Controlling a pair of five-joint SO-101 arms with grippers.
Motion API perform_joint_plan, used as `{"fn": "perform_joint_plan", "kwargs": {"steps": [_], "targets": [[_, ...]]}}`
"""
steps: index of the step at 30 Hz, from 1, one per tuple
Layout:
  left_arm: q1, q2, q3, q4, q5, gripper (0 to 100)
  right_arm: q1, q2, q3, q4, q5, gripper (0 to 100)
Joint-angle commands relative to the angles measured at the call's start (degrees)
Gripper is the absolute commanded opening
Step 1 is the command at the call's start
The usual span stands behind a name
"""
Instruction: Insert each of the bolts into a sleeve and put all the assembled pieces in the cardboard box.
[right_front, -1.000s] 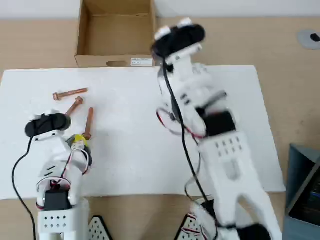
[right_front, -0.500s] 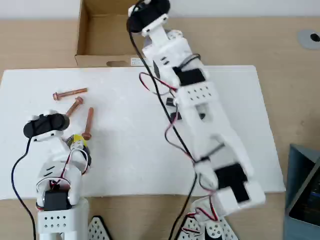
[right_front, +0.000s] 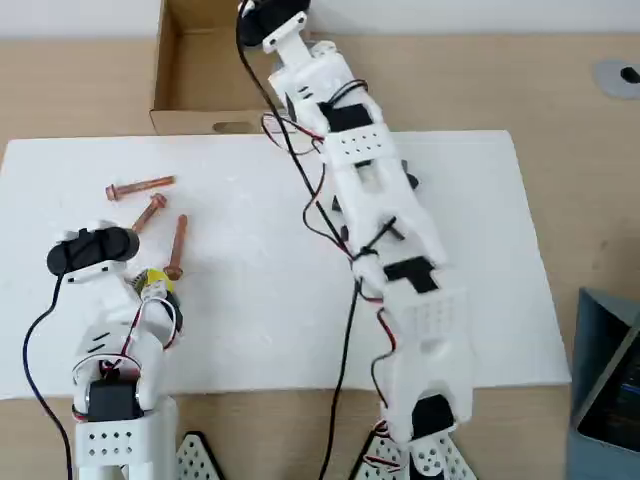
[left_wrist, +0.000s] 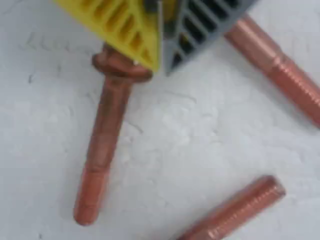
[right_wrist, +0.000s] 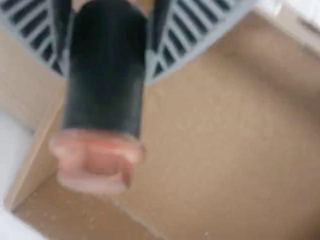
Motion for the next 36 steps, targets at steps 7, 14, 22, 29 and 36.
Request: {"fn": "perform_joint_plan", "kwargs": {"steps": [7,14,22,29,36], "targets": [[-0.4,-0.6,0.6,-0.9,0.2,0,-3.7,6.5,-18.8,8.2,3.2,2.4],[-0.4,-0.6,0.6,-0.9,0.2,0,-3.5,9.9,-25.6,15.3,3.2,13.9],[-0.4,-0.6,0.6,-0.9,0.2,0,-3.4,10.2,-28.8,18.3,3.2,13.8],[-0.4,-0.6,0.6,-0.9,0.2,0,-3.3,10.2,-36.2,26.4,3.0,13.8],[-0.4,-0.6,0.6,-0.9,0.2,0,-3.3,10.2,-48.9,42.9,3.1,8.3]]}}
